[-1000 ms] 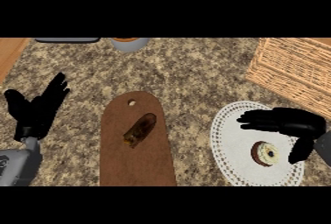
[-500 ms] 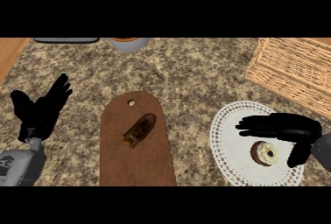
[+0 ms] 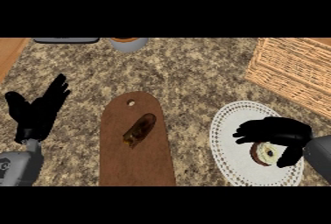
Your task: Pick the cupcake from the placemat and place it in the basket
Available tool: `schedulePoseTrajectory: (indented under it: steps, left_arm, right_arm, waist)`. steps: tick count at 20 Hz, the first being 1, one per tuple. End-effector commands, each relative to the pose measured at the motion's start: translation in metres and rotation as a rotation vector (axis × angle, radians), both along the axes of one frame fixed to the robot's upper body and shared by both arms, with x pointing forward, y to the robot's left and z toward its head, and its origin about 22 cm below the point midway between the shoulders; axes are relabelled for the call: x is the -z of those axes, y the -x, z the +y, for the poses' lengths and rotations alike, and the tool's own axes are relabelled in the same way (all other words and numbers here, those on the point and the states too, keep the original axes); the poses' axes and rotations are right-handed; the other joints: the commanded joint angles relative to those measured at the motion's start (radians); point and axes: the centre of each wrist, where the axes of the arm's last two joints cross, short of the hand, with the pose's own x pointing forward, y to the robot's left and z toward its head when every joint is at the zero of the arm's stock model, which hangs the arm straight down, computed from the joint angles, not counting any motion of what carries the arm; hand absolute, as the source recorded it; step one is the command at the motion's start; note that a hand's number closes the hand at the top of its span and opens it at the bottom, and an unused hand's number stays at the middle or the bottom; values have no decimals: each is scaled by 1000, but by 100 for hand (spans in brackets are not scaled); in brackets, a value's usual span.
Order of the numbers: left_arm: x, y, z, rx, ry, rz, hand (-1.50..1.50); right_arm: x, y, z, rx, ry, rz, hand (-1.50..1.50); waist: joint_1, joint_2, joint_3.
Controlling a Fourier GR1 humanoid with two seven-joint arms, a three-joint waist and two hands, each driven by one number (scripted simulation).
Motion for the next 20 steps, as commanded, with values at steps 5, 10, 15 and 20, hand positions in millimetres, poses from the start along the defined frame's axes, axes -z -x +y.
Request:
schedulePoseTrajectory:
  steps: [5, 10, 15, 20]
  left_arm:
    - [5, -7, -14, 0, 9, 5, 0]
    - [-8, 3, 25, 2, 3, 8, 0]
    - [1, -1, 9, -36, -8, 8, 0]
    - [6, 6, 18, -59, -21, 28, 0]
  right_arm:
    - [29, 14, 3, -167, -7, -45, 150]
    - [38, 29, 17, -190, -6, -49, 150]
    - [47, 17, 62, 359, -17, 0, 150]
    - [65, 21, 73, 836, -12, 58, 150]
  waist:
    - [-4, 2, 0]
    - [-3, -1, 0]
    - [-34, -10, -4]
    - [-68, -20, -8]
